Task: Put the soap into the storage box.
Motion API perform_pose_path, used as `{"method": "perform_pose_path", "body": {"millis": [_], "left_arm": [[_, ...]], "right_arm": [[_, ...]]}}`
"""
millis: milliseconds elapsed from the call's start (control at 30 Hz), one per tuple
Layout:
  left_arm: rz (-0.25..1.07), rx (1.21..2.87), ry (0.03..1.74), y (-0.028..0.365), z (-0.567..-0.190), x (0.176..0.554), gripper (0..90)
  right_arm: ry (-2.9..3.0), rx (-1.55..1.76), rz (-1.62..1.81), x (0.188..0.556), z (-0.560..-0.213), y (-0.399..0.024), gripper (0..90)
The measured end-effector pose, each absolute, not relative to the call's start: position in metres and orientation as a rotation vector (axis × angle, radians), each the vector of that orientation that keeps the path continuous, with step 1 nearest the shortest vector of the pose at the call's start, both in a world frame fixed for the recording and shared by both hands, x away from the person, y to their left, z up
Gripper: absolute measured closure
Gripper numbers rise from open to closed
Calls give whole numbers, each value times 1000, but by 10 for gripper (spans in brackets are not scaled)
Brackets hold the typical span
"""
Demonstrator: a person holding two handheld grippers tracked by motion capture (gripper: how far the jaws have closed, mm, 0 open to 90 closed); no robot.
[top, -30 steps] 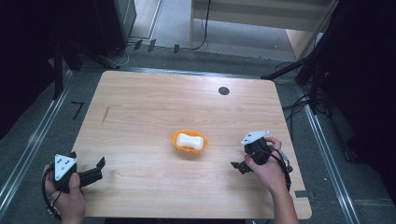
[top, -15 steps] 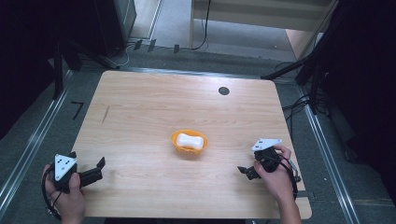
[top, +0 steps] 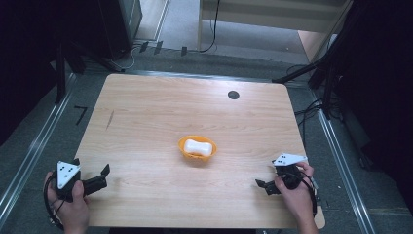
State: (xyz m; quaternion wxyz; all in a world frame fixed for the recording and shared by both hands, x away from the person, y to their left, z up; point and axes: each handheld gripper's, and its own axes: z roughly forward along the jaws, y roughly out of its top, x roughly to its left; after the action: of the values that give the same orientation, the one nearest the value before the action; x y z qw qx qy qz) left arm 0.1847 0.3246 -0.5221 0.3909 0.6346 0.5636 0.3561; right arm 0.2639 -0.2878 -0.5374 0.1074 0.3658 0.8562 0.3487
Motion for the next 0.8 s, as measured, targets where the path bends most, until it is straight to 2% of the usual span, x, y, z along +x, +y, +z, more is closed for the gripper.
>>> {"method": "perform_pose_path", "body": {"millis": [800], "left_arm": [[911, 1620, 1428, 323, -522, 184, 0]], "right_arm": [[2351, 1229, 1146, 229, -542, -341, 0]]}}
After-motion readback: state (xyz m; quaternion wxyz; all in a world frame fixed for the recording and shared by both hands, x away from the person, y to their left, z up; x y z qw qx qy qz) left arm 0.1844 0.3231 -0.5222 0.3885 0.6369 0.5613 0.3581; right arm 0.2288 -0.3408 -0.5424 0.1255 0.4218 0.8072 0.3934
